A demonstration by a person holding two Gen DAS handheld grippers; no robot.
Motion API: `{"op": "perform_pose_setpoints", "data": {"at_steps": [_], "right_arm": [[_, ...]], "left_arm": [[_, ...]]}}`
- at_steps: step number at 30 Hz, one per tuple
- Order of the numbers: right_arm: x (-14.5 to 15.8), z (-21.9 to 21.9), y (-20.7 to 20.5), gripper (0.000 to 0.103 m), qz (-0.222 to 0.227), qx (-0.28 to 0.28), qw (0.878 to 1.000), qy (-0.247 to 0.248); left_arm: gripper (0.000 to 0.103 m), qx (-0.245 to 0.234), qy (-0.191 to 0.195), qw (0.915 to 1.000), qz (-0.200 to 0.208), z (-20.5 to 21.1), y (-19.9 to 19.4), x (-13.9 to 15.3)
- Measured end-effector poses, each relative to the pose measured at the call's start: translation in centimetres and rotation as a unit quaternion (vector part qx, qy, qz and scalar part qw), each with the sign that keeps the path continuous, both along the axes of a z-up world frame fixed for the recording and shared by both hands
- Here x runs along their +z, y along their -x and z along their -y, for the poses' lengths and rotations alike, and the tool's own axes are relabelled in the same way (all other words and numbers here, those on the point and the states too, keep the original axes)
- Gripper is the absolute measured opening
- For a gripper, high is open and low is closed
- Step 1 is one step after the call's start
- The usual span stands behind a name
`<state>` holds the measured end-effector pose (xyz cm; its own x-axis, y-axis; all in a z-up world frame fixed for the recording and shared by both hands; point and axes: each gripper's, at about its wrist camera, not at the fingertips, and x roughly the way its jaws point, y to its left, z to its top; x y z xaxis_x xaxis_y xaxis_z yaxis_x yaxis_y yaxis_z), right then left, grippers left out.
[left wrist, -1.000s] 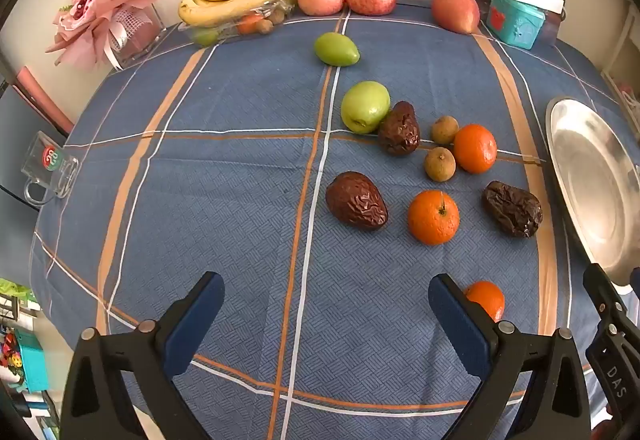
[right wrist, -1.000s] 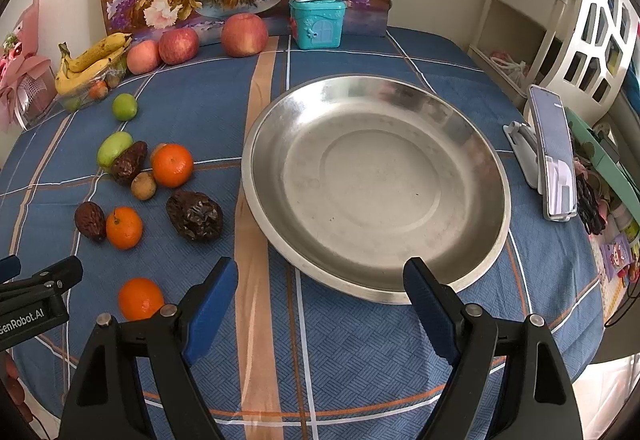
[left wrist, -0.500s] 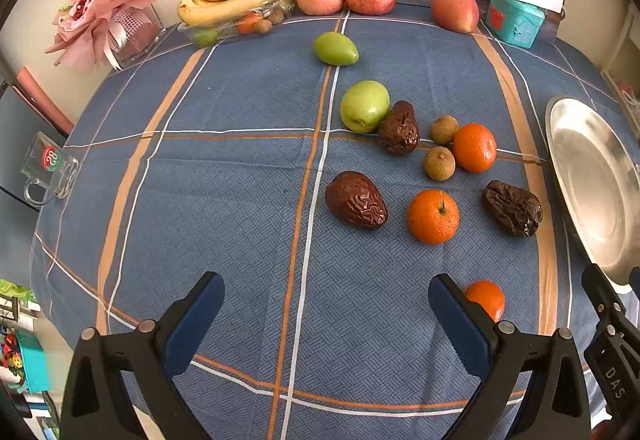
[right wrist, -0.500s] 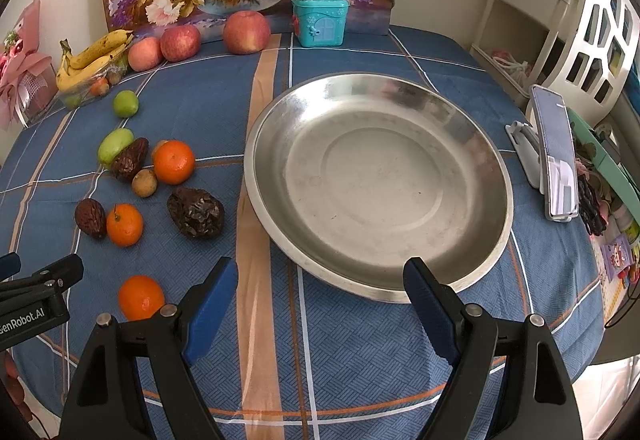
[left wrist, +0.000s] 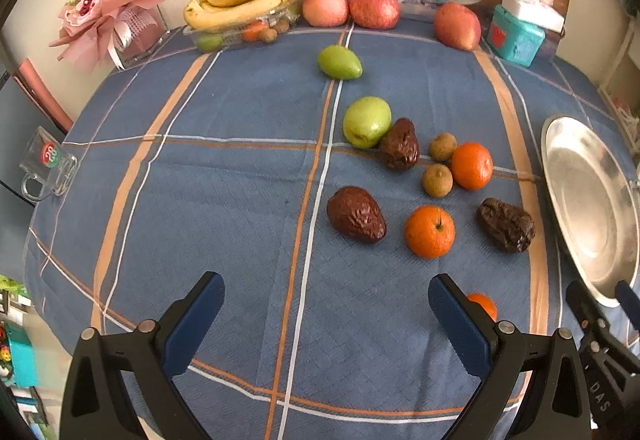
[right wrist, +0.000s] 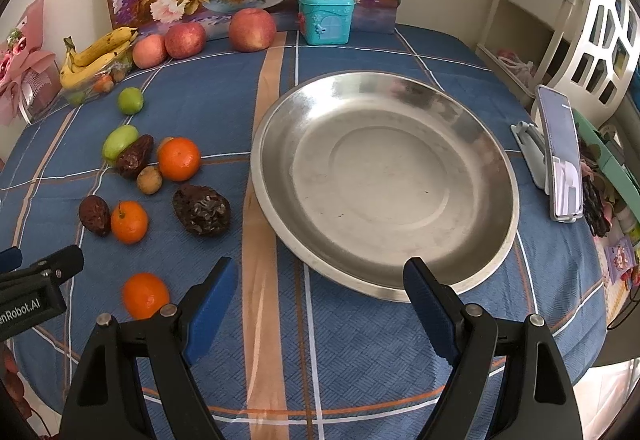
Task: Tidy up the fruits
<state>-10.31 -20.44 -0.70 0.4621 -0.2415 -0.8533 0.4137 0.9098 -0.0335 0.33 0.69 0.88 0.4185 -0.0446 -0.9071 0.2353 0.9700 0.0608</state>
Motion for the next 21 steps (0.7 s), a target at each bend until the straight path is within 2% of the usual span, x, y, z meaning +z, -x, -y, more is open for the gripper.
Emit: {"op": "perform_pose_setpoints", "data": {"at_steps": [2, 5, 9, 10, 14, 21], "right_arm": [[0.0, -0.1, -0.1, 0.085, -0.001, 0.006, 1.000, -0.012], [0.2, -0.7, -0.2, 0.085, 0.012, 0.018, 1.000, -0.010], [0.5, -1.8, -0.5, 0.085, 0.035, 0.046, 0.998, -0.010], [0.6, -2.2, -0.6, 0.085, 0.046, 0.053, 0.997, -0.016], [0.4, -3.6, -1.3, 0.085, 0.043, 0.085, 0.994, -0.044], [-1.1, -5.8, -2.5, 0.085, -0.005, 0.134, 0.986, -0.099]], "left_arm": [[0.103, -0.003, -0.001, 1.0000, 0.006, 0.1, 0.1, 0.2], [0.103, -0.003, 0.000, 0.9993, 0.037, -0.1, 0.1, 0.5], [0.103, 0.011, 0.003, 0.9992, 0.037, -0.7, -0.3, 0.2], [0.103, 0.015, 0.004, 0.9993, 0.033, -0.9, -0.4, 0.0], [0.103, 0.034, 0.024, 0.9991, 0.005, -1.6, -0.9, -0.7], [0.103, 0.073, 0.053, 0.9951, -0.041, -2.8, -1.5, -2.2]]}}
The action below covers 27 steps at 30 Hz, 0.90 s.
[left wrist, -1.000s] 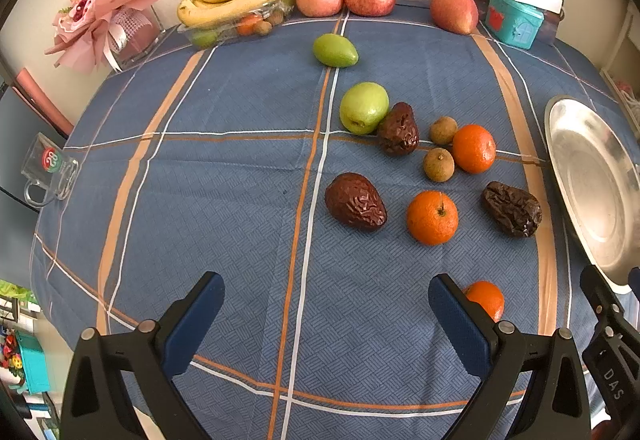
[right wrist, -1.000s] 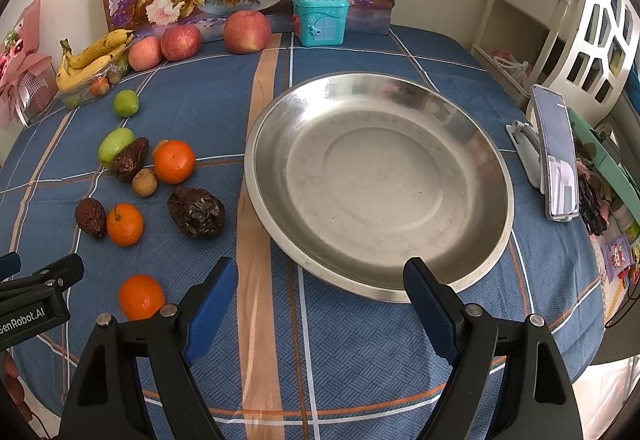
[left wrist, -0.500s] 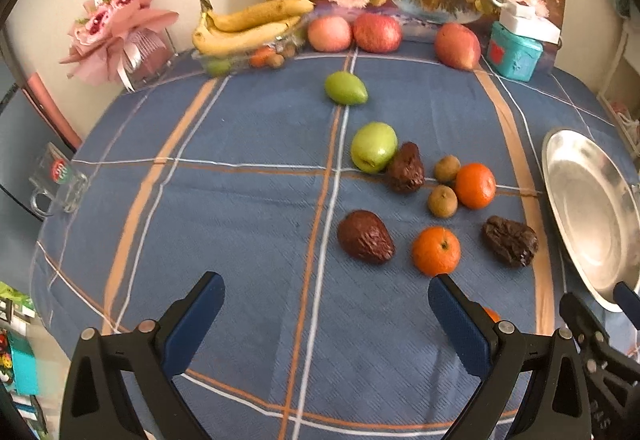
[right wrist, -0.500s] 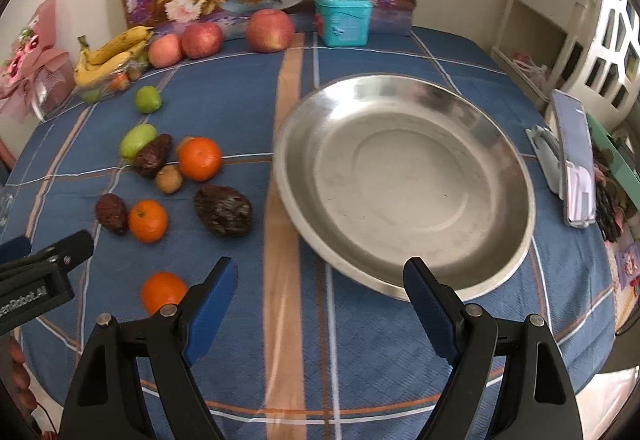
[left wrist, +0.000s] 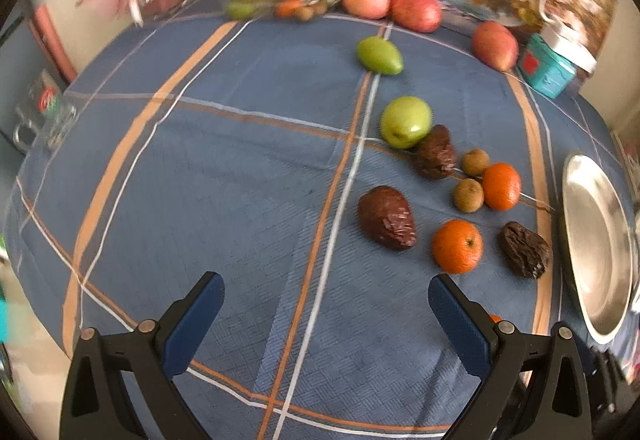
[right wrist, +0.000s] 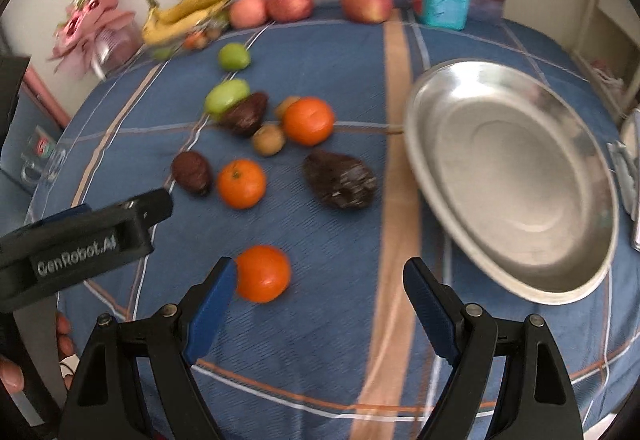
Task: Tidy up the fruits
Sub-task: 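Grasp an orange with the right tool while the left tool grasps another orange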
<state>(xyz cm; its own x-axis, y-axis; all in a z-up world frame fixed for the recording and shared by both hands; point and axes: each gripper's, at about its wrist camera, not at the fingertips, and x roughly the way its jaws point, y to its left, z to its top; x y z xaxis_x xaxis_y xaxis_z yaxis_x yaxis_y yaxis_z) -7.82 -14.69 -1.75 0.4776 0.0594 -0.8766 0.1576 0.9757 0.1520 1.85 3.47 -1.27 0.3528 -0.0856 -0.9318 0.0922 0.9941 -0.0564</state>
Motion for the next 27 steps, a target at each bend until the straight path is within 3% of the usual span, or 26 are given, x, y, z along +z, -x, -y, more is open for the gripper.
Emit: {"op": "perform_pose_setpoints", "data": {"at_steps": [4, 10, 12, 21, 27], "right_arm": [[-0.5, -1.2, -0.4, 0.085, -0.015, 0.023, 1.000, -0.001], [-1.3, -2.4, -0.8, 0.083, -0.034, 0.051, 0.998, 0.014], [-1.4, -2.6, -0.9, 0.069, -0.034, 0.055, 0.998, 0.018], [-1.4, -3.1, -0.8, 0.037, -0.025, 0.068, 0.997, 0.020], [-1.0, -3.1, -0.9, 0.037, -0.008, 0.068, 0.998, 0.017]], "left_arm": [[0.103, 0.019, -0.008, 0.9998, 0.006, -0.7, -0.2, -0.3], [0.103, 0.046, 0.023, 0.9987, -0.004, -1.5, -0.4, -0.5], [0.103, 0.043, 0.028, 0.9987, -0.001, -1.4, -0.3, -0.4], [0.103, 0.025, 0.037, 0.9990, 0.008, -0.6, -0.4, -0.1], [0.103, 0.010, 0.031, 0.9990, 0.031, -0.2, -0.3, 0.4]]}}
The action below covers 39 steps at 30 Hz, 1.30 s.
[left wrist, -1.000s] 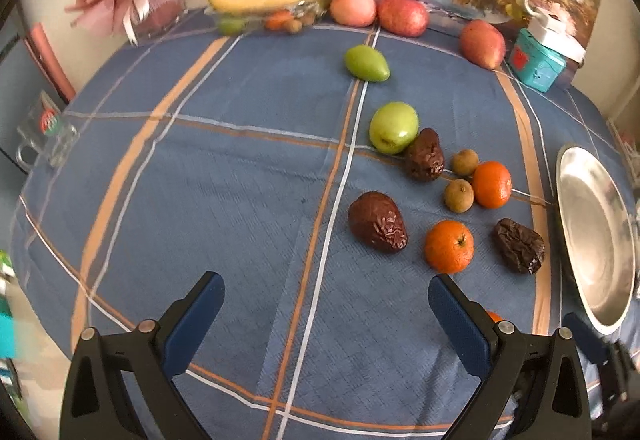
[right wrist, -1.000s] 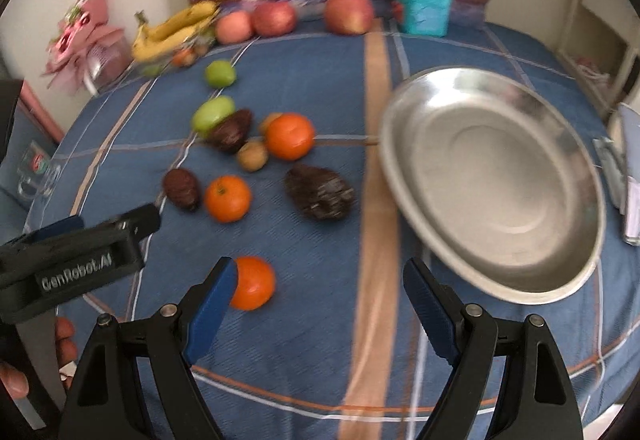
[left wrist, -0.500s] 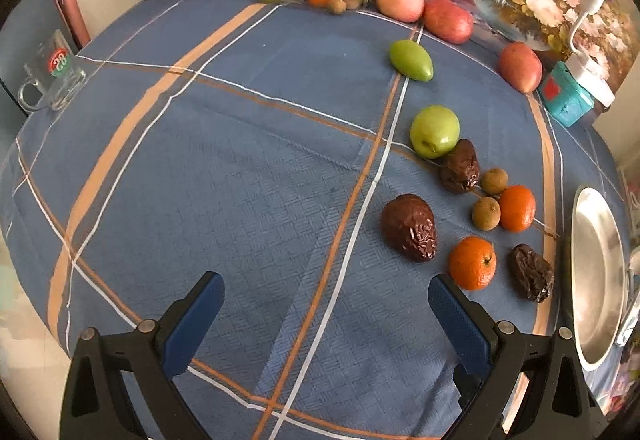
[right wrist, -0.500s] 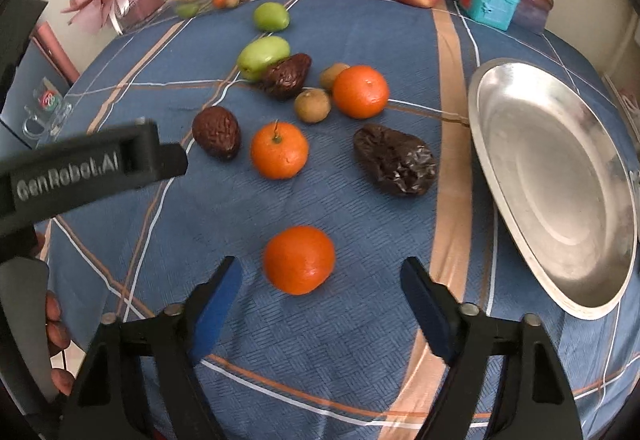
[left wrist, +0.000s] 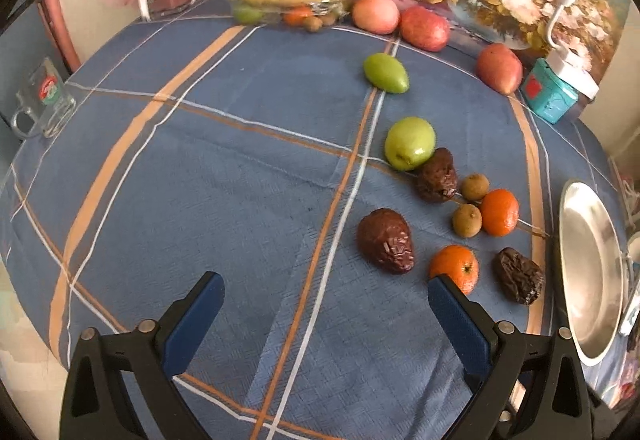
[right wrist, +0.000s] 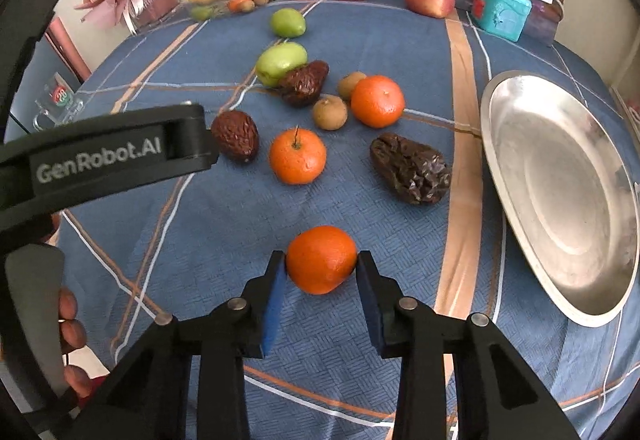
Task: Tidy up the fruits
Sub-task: 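Grasp an orange with the right tool while the left tool grasps another orange, then carry the held oranges with both tools over the steel bowl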
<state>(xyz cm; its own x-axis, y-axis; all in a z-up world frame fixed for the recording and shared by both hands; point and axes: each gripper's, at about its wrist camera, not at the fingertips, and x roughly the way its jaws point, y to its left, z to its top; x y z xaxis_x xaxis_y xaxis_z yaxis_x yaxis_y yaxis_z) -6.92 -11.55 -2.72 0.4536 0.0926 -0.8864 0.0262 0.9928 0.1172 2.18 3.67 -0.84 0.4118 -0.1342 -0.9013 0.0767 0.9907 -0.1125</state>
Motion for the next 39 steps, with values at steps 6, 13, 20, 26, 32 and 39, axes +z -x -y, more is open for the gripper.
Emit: {"op": "perform_pose_setpoints", "data": {"at_steps": [6, 13, 20, 26, 32, 39], "right_arm": [[1.9, 1.6, 0.5, 0.037, 0.029, -0.037, 0.999, -0.009], [4.2, 4.7, 0.2, 0.037, 0.045, -0.096, 0.994, -0.005], [6.4, 7.0, -0.8, 0.037, 0.069, -0.136, 0.988, 0.006], [7.4, 8.1, -2.0, 0.037, 0.080, -0.150, 0.985, -0.005], [7.8, 9.1, -3.0, 0.037, 0.082, -0.157, 0.984, -0.017], [8.5, 10.7, -4.2, 0.037, 0.092, -0.171, 0.980, -0.036]], "left_arm": [[0.103, -0.010, 0.080, 0.9963, -0.030, -0.3, -0.6, -0.4], [0.084, -0.029, 0.093, 0.9942, -0.047, 2.0, -0.8, -0.5], [0.050, -0.055, 0.094, 0.9920, -0.064, 5.1, -1.3, -0.5], [0.043, -0.058, 0.098, 0.9912, -0.068, 6.8, -1.7, -0.4], [0.032, -0.053, 0.069, 0.9943, -0.062, 8.8, -2.5, -0.8], [0.027, -0.050, 0.055, 0.9953, -0.062, 8.7, -2.9, -1.3]]}}
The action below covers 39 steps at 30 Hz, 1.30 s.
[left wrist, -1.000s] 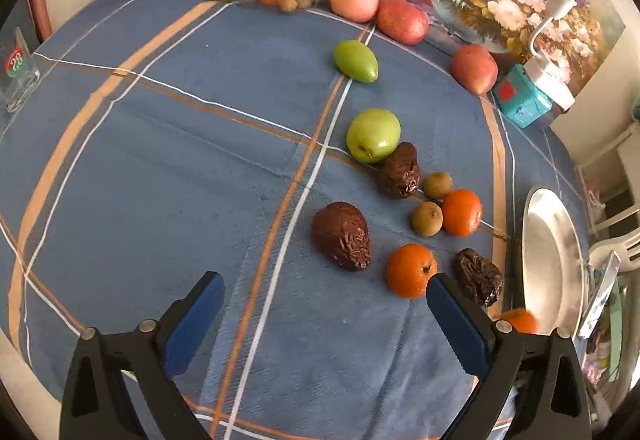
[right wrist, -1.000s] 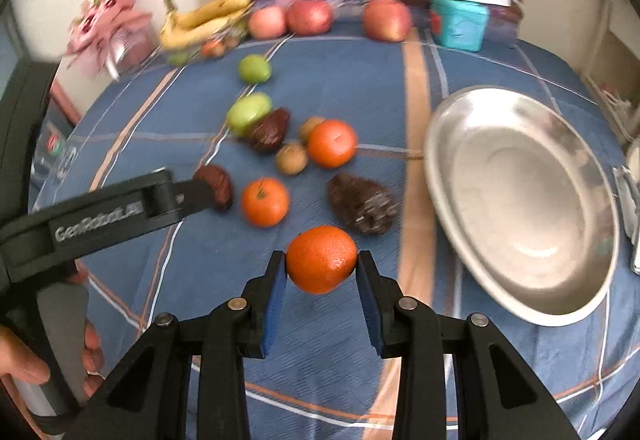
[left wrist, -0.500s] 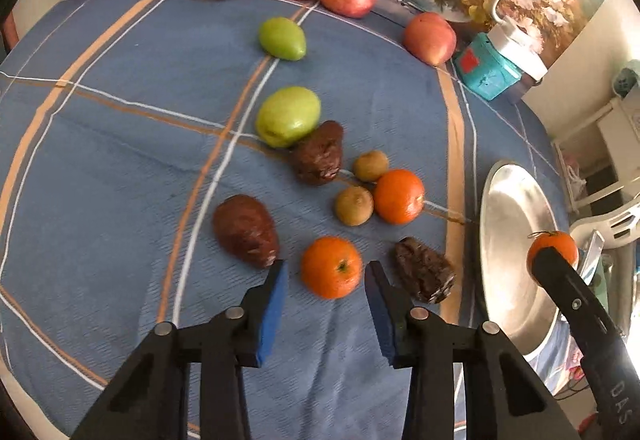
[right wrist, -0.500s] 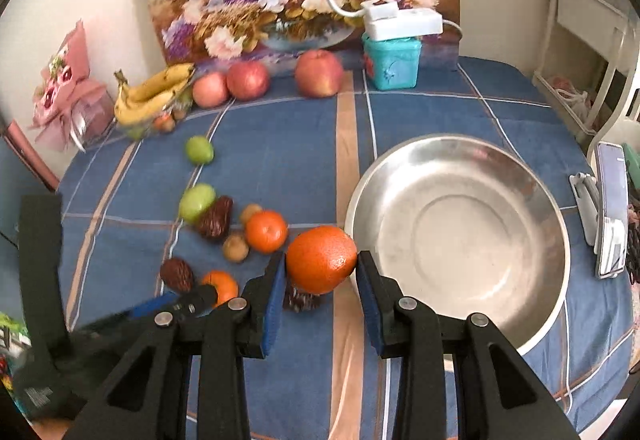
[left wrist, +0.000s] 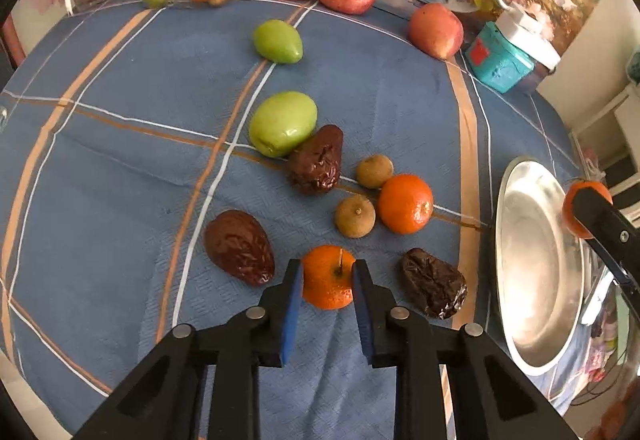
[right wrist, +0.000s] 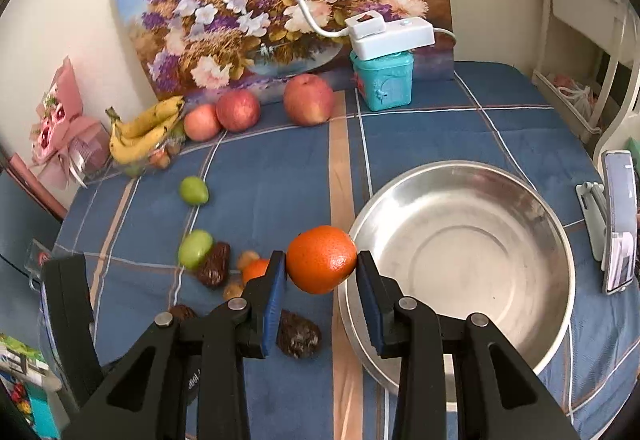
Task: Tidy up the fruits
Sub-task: 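Carry the held oranges with both tools over the steel bowl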
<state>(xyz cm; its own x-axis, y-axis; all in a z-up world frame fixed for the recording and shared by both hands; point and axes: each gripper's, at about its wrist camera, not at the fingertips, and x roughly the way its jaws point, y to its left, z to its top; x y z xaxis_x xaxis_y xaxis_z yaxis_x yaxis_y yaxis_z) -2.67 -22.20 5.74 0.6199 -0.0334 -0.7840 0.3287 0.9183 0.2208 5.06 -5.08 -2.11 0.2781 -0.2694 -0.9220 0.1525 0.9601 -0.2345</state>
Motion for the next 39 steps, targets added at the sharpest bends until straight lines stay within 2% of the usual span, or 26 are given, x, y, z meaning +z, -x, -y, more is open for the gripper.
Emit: {"op": "perform_pose_setpoints", "data": {"at_steps": [8, 22, 27, 31, 39], "right_arm": [[-0.5, 1.4, -0.1, 0.037, 0.003, -0.013, 1.000, -0.015], [-1.5, 2.6, 0.7, 0.037, -0.002, -0.028, 0.999, -0.032], [-2.3, 3.7, 1.0, 0.037, -0.011, -0.040, 0.998, -0.042], [-3.5, 5.5, 1.4, 0.037, -0.034, -0.067, 0.996, -0.044], [-5.5, 10.4, 3.0, 0.037, -0.067, -0.140, 0.986, -0.057]], "left_arm": [[0.037, -0.001, -0.001, 0.9999, -0.011, -1.1, 0.2, -0.4], [0.034, -0.012, 0.003, 0.9997, -0.019, 0.8, 0.7, -0.6], [0.034, -0.005, 0.017, 0.9998, 0.011, 0.5, 1.4, 1.7], [0.034, -0.031, 0.025, 0.9985, 0.038, 2.7, 1.8, 3.5], [0.034, -0.123, 0.061, 0.9898, 0.038, 11.8, 2.2, 4.6]]}}
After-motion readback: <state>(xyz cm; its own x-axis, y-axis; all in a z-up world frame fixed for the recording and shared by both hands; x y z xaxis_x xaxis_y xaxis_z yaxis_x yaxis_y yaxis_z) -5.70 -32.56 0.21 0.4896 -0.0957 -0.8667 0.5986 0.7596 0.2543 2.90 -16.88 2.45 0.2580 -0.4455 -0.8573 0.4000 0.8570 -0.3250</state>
